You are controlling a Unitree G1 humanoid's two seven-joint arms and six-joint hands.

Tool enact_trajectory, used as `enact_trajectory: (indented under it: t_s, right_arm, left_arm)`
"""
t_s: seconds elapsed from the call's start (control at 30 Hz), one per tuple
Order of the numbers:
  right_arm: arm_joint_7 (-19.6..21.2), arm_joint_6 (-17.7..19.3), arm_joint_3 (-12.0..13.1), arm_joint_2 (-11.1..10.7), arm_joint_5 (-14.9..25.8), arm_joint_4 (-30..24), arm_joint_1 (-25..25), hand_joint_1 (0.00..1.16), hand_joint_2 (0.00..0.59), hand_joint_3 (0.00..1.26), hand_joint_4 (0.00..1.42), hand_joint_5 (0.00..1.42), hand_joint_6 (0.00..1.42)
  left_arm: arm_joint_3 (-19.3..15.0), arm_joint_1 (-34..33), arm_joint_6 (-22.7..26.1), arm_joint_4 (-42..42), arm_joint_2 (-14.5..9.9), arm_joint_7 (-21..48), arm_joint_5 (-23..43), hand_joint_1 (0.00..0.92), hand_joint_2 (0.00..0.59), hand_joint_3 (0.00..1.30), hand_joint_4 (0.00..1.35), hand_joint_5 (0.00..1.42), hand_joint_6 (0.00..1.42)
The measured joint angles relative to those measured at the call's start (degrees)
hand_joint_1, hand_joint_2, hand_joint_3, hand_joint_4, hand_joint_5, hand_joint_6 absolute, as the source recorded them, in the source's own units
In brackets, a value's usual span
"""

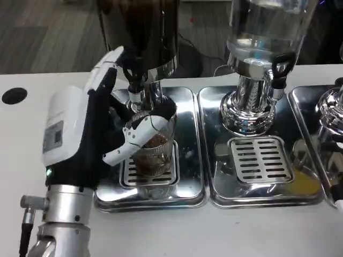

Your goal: Grasp the cup under the faucet to collect the drink, then remove the cup.

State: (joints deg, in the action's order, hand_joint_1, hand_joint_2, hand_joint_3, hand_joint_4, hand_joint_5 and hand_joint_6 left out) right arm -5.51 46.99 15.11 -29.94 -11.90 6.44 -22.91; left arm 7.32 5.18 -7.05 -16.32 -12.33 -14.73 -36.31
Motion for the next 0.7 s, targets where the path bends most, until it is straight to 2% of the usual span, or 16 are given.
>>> enact_trajectory:
  t_s: [0.1,0.17,0.27,0.33,0.5,0.57,0.7]
  right_arm:
    - [-0.12,0.00,-0.04,0.00,0.05,0.00,0.02,0.41,0.404,0.22,0.10,0.10,0.00]
    - [-0.26,-0.01,-0.14,0.02,0.44,0.00,0.05,0.41,0.404,0.22,0.10,0.10,0.00]
    - [-0.62,-0.08,-0.28,0.07,1.41,-0.08,0.13,0.41,0.402,0.22,0.10,0.10,0.00]
    - [-1.22,-0.71,-0.33,0.11,3.46,-0.16,0.06,0.42,0.388,0.22,0.10,0.12,0.01]
    - [-4.60,-3.22,-1.06,0.11,8.18,-1.88,0.45,0.45,0.288,0.23,0.11,0.13,0.04]
    - [-6.55,-4.99,-1.67,0.06,10.23,-2.51,1.16,0.50,0.224,0.23,0.12,0.14,0.06]
    - [-10.46,-9.14,-2.89,-0.05,13.01,-3.21,2.55,0.56,0.162,0.24,0.16,0.16,0.09]
  left_arm:
    - [-1.67,0.07,-0.92,-0.07,0.20,-0.29,2.00,0.026,0.046,0.17,0.09,0.57,0.98]
    - [-2.40,0.99,-1.78,-0.55,0.24,-0.84,2.17,0.003,0.043,0.20,0.12,0.40,0.75]
    - [-2.99,3.29,-1.82,-2.44,-0.11,-0.99,0.33,0.000,0.035,0.23,0.16,0.33,0.60]
    - [-3.88,6.51,-1.78,-5.81,-1.16,-1.19,-3.79,0.000,0.030,0.23,0.16,0.31,0.57]
    - [-5.56,12.09,0.48,-11.68,-3.32,1.09,-11.57,0.000,0.033,0.23,0.15,0.28,0.55]
    - [-6.79,14.03,1.70,-12.93,-4.08,3.17,-11.84,0.000,0.033,0.23,0.15,0.28,0.55]
    - [-8.97,18.63,2.24,-14.01,-5.29,5.20,-11.65,0.000,0.033,0.23,0.15,0.28,0.57]
